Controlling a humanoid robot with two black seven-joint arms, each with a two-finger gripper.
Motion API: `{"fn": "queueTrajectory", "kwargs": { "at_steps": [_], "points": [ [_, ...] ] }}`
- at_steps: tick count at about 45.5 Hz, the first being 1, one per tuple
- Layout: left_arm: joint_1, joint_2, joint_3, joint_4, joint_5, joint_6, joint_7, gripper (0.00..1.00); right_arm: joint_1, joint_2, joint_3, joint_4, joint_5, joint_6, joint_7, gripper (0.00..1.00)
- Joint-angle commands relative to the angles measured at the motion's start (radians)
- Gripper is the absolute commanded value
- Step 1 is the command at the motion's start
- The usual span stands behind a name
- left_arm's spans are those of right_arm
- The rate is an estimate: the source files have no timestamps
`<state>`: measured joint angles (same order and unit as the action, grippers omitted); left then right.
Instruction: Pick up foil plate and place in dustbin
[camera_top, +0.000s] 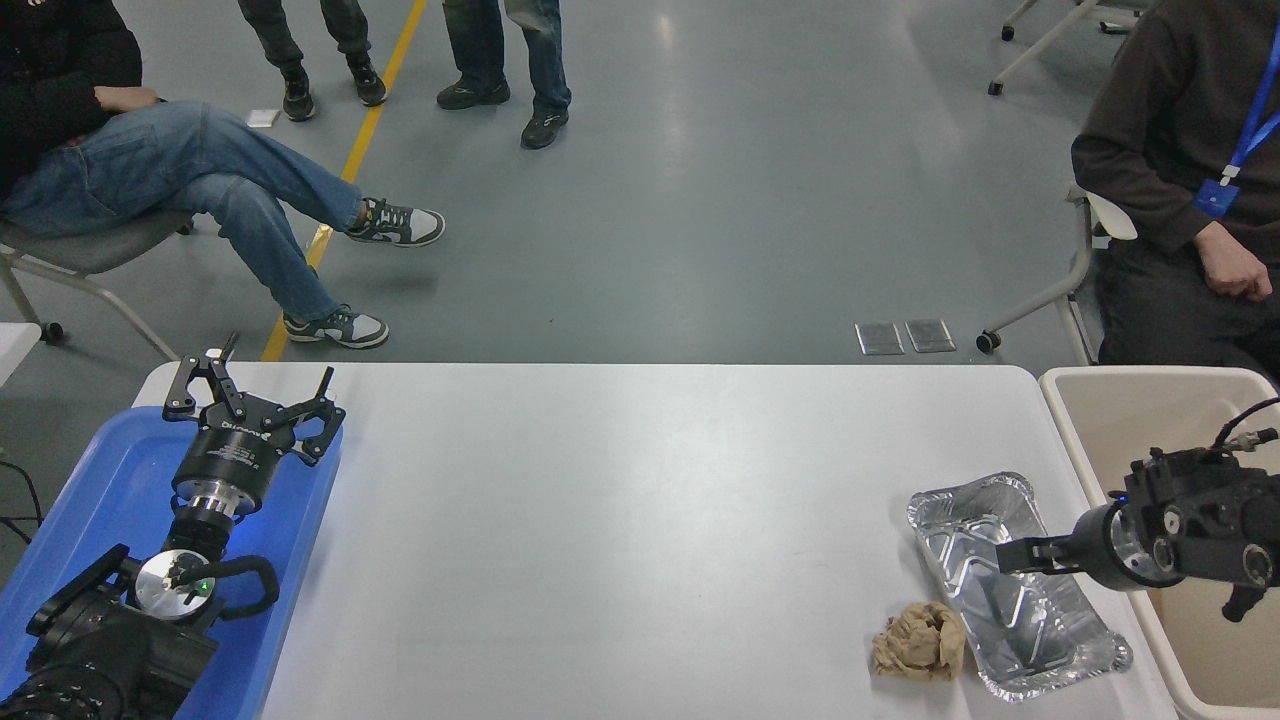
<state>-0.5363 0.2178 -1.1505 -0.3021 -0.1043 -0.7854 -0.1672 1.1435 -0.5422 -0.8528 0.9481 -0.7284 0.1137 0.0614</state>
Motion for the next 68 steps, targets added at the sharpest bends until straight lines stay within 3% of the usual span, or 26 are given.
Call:
{"fn": "queueTrajectory", "kwargs": {
  "at_steps": [1,27,34,40,47,58,63,68],
  "points": [
    [-0.001,0.000,0.002,0.000,0.000,0.000,0.000,0.99,-0.018,0.011,0.009,-0.028,-0.011,-0.026,0.003,0.00],
    [-0.001,0.000,0.003,0.000,0.000,0.000,0.003,0.99,0.016,-0.001,-0.006,-0.014,-0.006,-0.019,0.047,0.00],
    [-0.002,0.002,0.005,0.000,0.000,0.000,0.005,0.99,0.090,-0.059,-0.025,0.052,-0.003,-0.012,0.061,0.00],
    [-0.002,0.002,0.005,0.000,0.000,0.000,0.005,0.99,0.316,-0.123,-0.192,0.208,0.007,-0.011,0.064,0.00],
    [-0.001,0.003,0.005,-0.002,0.000,0.000,0.006,0.99,0.687,-0.170,-0.466,0.392,0.014,0.012,0.118,0.00],
    [-0.001,0.006,0.005,-0.002,0.000,0.000,0.006,0.99,1.238,-0.098,-0.779,0.566,0.021,0.204,0.213,0.00],
    [-0.001,0.006,0.005,-0.002,0.000,0.000,0.006,0.99,1.447,-0.040,-0.813,0.603,0.036,0.387,0.222,0.00],
    [0.001,0.006,0.005,-0.002,0.000,0.000,0.006,0.99,1.529,-0.019,-0.813,0.609,0.050,0.451,0.224,0.00]
  ]
}}
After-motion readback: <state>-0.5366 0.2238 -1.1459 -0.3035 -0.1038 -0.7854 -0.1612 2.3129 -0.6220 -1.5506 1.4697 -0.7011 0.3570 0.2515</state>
